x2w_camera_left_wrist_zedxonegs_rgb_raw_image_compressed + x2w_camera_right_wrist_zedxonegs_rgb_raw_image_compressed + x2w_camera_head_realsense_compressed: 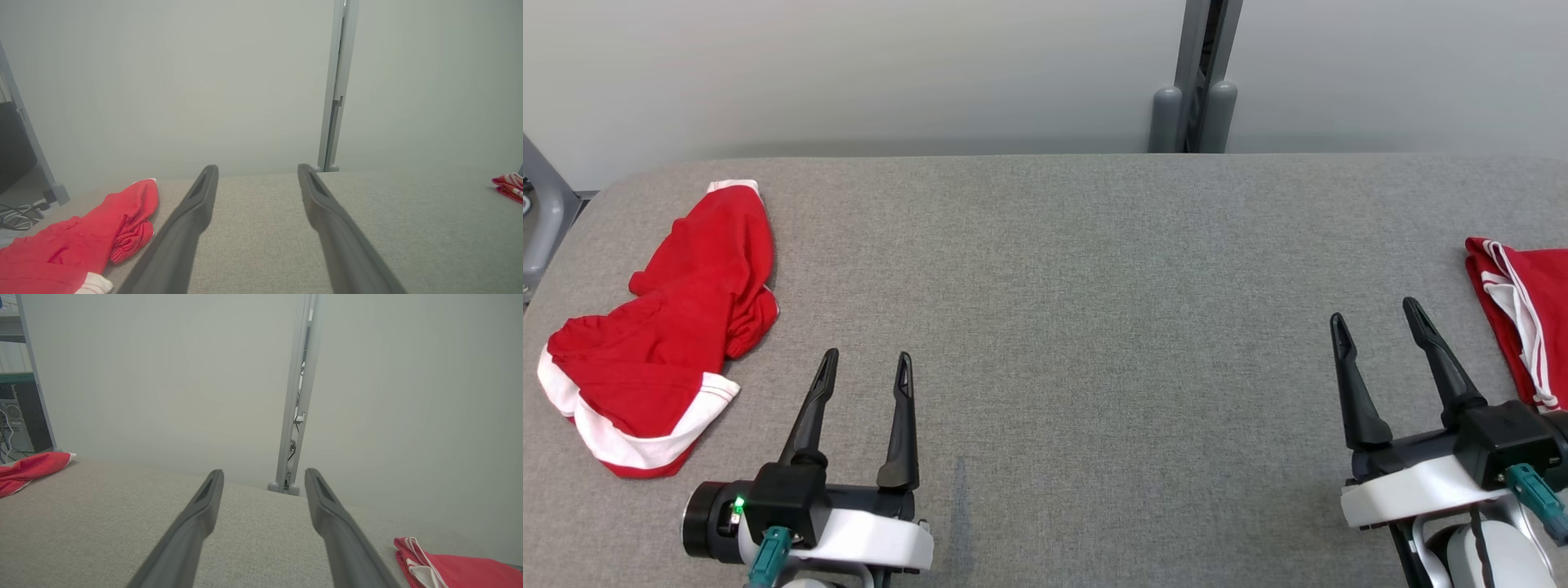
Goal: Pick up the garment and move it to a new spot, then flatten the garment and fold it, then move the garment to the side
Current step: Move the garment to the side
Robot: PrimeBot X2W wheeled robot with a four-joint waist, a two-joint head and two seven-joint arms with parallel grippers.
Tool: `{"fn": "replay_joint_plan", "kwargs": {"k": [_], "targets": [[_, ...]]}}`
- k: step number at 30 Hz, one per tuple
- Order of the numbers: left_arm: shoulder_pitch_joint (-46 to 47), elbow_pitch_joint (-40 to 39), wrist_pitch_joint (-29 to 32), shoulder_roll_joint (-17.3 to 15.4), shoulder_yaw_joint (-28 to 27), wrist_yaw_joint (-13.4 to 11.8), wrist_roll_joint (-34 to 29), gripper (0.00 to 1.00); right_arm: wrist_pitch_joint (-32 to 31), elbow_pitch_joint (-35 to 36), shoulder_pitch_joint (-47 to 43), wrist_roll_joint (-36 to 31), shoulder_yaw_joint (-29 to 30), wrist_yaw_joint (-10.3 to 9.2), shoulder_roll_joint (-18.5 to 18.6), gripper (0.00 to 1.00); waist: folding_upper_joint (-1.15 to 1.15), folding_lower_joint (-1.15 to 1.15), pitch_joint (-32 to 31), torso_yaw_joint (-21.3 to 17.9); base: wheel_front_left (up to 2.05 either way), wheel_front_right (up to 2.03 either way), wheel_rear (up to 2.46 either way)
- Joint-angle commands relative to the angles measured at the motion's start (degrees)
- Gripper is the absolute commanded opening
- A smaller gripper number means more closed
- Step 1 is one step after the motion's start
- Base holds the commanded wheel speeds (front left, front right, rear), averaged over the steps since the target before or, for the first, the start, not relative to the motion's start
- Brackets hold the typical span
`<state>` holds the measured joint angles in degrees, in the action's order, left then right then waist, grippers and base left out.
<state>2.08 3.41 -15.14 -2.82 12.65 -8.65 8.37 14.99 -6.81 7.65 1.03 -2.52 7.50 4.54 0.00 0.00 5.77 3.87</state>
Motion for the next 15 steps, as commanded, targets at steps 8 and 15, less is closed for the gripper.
{"fn": "replay_joint_plan", "kwargs": {"k": [8,15], "targets": [[0.4,0.0,0.0,-0.2,0.2,-0.5,0.1,1.0,0.3,-0.1,-0.4,4.2,1.1,-0.01,-0.6,1.0,0.0,0.0,0.0,0.0,0.0,0.0,0.0],[0.6,0.2,0.0,-0.2,0.1,-0.3,0.3,1.0,0.3,-0.6,-0.2,6.1,1.0,-0.01,-0.6,1.0,0.0,0.0,0.0,0.0,0.0,0.0,0.0]]}}
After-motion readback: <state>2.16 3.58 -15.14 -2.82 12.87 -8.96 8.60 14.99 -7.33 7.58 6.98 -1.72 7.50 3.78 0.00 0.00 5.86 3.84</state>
